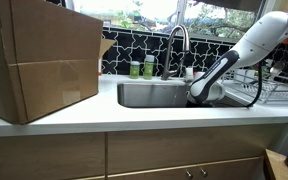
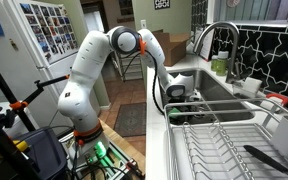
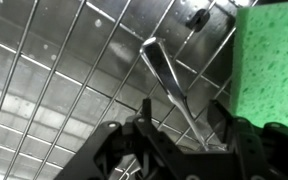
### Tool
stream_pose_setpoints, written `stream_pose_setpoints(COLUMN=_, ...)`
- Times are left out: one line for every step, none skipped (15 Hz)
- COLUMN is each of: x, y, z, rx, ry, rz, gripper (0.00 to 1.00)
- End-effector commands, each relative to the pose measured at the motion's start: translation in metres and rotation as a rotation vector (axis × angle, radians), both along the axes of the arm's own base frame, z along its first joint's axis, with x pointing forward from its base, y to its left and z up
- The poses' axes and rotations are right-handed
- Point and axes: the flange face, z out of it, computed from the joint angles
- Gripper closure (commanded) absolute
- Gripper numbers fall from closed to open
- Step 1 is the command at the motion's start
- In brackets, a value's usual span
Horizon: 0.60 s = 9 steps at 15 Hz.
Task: Lift the spoon in the sink, rinse it at the tap and then put it to the left in the sink
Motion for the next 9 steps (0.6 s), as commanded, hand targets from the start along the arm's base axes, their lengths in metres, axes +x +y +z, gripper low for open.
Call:
stream_pose_setpoints(x=0.0000, y=-0.0015, z=-0.0082, rx=0.021, ry=0.005, rz=0.001, gripper=0.47)
stream_pose_setpoints(x=0.0001, y=-0.0013, z=-0.0087, rx=0.022, ry=0.006, rz=0.003, gripper=0.57)
stream_pose_setpoints(x=0.0003, y=-0.0016, z=-0.0084, rx=0.021, ry=0.006, rz=0.003, gripper=0.67)
stream_pose_setpoints(x=0.0006, y=-0.0015, z=-0.0086, rx=0.021, ry=0.006, rz=0.004, gripper=0.77)
stream_pose_setpoints(x=0.0004, y=-0.0013, z=-0.0092, rx=0.022, ry=0.007, rz=0.005, gripper=0.86)
stream_pose_setpoints(x=0.0002, y=-0.0012, z=-0.0095, rx=0.023, ry=0.008, rz=0.006, gripper=0.93)
stream_pose_setpoints(x=-0.0002, y=-0.0023, z=-0.0096, rx=0.022, ry=0.009, rz=0.003, gripper=0.99)
stream_pose_setpoints(x=-0.0008, y=-0.0038, z=-0.0091, rx=0.022, ry=0.009, rz=0.002, gripper=1.00)
stream_pose_setpoints(x=0.0007, y=-0.0034, z=-0.0074, rx=0.021, ry=0.006, rz=0.003, gripper=1.00)
